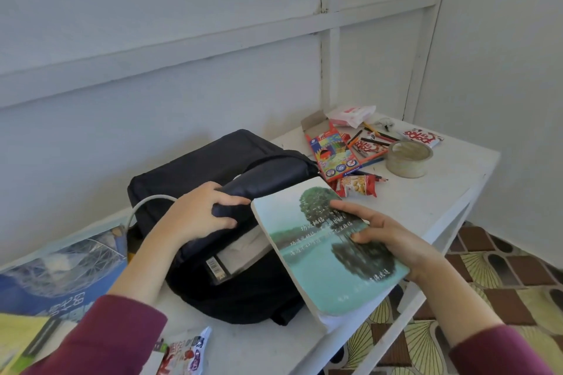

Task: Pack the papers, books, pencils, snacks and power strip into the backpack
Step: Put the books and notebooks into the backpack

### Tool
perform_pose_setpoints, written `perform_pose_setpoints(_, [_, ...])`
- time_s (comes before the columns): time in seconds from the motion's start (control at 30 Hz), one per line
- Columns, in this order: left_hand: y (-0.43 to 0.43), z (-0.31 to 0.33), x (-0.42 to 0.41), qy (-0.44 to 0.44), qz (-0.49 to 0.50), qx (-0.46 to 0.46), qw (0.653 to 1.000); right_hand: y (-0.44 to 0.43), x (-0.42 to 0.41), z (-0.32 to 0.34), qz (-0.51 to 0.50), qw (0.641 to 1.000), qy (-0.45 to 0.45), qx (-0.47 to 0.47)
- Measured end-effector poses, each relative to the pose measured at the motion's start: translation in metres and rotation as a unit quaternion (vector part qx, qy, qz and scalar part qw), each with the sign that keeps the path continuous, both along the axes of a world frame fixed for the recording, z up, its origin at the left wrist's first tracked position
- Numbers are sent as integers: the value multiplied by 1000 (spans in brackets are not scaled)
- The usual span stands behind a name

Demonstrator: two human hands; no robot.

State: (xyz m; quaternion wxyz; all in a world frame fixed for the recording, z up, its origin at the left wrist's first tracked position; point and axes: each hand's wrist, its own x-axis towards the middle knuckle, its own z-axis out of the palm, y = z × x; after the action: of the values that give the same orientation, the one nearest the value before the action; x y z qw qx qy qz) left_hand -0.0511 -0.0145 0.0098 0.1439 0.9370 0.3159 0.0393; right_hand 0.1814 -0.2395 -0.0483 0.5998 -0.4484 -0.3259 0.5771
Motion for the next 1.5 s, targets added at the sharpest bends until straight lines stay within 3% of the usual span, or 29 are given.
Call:
perform_pose_setpoints(0.2, [6,24,-2,-93,14,32,995,30,11,9,85,994,-62,-36])
perform_pose_setpoints(0.4, [6,42,-4,-117,7,40,992,81,12,21,143,983,-87,-74])
perform_pose_setpoints(0.6, [6,45,-7,-129,3,38,991,127,2,28,108,983,-109,-105])
perform_pose_setpoints(0.83, [9,43,-9,-137,16,26,990,145,-17,20,-44,982,-129,-129])
perform_pose_setpoints(1.0, [9,44,-8,-142,22,26,989,118,-19,17,-44,953,-272,-127])
perform_pose_setpoints(1.2, [7,46,-7,-141,21,18,990,82,-9,19,36,963,-214,-162])
perform_pose_setpoints(1.5, [3,47,-8,-154,26,7,988,102,-13,9,-149,980,-110,-71])
